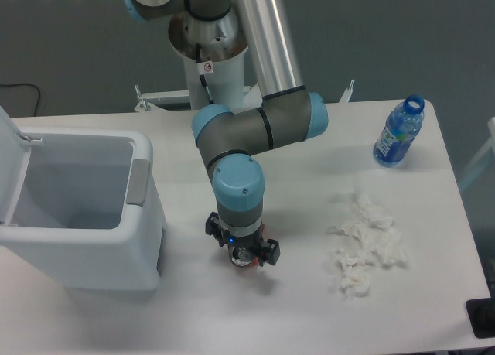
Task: Pick up the cans
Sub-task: 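Hold the red can closed in the gripper at the table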
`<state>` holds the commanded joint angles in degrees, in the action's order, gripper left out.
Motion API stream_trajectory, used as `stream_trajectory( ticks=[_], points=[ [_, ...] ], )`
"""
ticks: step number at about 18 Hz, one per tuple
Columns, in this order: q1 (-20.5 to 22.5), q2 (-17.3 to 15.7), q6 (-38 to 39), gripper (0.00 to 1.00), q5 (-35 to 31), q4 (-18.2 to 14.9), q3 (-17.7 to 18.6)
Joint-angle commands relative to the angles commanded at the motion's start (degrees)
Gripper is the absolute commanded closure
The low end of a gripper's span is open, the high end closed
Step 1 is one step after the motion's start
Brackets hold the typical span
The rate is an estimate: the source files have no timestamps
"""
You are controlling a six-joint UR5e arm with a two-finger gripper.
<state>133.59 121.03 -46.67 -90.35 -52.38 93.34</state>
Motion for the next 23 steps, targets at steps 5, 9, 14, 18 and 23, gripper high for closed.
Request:
stream_trajectory(
  ticks=[5,9,14,18,23],
  points=[
    [0.0,0.5,0.1,0.00,0.0,0.0,-0.4],
    [0.0,0.7,0.0,0.01,0.0,0.0,-0.4],
    [0.0,0.6,-0.3,0.14,0.0,0.0,-0.4],
    [0.0,0.6,-0.6,0.19,0.0,0.0,-0.4],
    [0.0,0.6,-0.5,0.33,-0.1,0.0,-0.4]
  ],
)
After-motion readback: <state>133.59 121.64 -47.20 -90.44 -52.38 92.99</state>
